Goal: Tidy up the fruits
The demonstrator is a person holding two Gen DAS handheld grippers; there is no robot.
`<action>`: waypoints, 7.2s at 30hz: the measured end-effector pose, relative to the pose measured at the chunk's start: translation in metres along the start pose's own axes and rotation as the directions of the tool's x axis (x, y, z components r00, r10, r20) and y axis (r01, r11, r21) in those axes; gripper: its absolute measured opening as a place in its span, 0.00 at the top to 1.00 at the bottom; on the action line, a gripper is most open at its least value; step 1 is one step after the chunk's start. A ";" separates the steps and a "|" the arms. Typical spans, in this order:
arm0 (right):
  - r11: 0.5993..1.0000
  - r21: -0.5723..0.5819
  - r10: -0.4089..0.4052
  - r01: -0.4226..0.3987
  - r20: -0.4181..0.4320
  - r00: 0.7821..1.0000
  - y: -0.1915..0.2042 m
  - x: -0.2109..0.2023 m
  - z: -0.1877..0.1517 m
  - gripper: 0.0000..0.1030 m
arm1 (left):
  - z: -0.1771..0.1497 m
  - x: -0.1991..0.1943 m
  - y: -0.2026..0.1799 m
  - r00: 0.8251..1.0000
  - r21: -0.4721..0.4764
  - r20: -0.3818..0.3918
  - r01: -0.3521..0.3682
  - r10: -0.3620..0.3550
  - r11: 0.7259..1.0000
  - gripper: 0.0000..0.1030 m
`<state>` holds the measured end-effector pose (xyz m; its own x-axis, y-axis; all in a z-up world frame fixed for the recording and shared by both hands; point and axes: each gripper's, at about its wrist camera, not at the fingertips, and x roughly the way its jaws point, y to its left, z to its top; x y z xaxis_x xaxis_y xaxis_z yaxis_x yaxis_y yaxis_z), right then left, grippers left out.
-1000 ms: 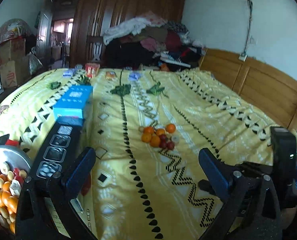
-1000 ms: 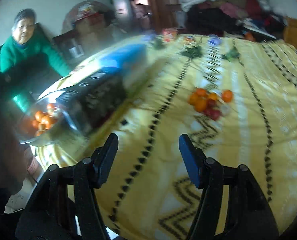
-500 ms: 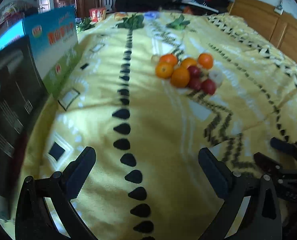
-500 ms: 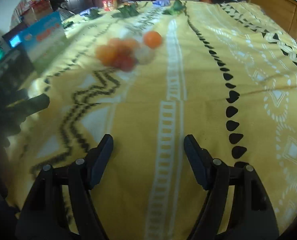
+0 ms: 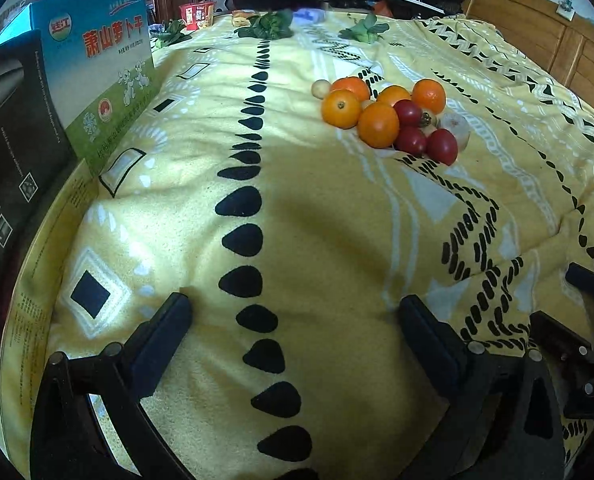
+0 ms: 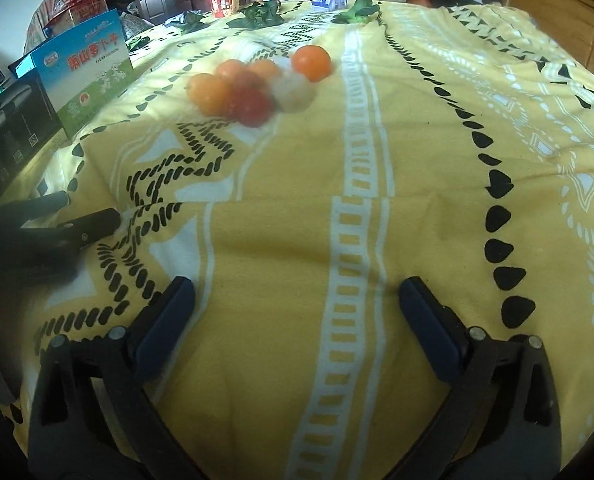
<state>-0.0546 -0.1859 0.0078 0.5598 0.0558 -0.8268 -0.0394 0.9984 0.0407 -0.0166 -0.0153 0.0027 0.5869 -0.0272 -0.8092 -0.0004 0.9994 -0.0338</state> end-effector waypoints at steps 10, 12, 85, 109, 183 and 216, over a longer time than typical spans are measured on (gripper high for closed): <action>1.000 -0.002 0.001 -0.001 -0.005 1.000 0.001 0.003 0.002 0.00 | 0.002 0.002 -0.002 1.000 0.003 -0.001 -0.004 0.004 1.000 0.00; 1.000 -0.002 0.001 -0.001 -0.004 1.000 0.001 0.002 0.002 0.00 | 0.002 0.002 -0.002 1.000 0.005 -0.002 -0.006 0.006 1.000 0.00; 0.940 0.191 0.256 -0.282 0.148 0.955 -0.043 -0.005 0.097 0.75 | 0.100 0.004 -0.058 0.897 -0.011 0.064 0.439 -0.437 0.898 0.33; 0.883 0.345 0.203 -0.318 0.330 0.922 -0.112 -0.063 0.090 0.74 | 0.116 0.013 -0.116 0.869 0.227 0.032 0.475 -0.494 0.850 0.41; 0.661 -0.497 0.598 -0.562 -0.104 0.795 0.420 -0.123 0.107 0.73 | -0.055 -0.276 0.345 0.878 -0.467 0.200 -0.305 0.435 0.830 0.68; 0.914 -0.285 0.382 -0.290 0.359 0.852 0.214 -0.186 0.109 0.15 | 0.016 -0.323 0.139 0.787 -0.215 0.558 -0.168 0.262 0.962 0.00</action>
<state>-0.0769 0.0183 0.2312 0.7590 0.4322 -0.4870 -0.4338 0.8934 0.1168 -0.1936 0.1326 0.2688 0.9138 0.2522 -0.3184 -0.2733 0.9617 -0.0227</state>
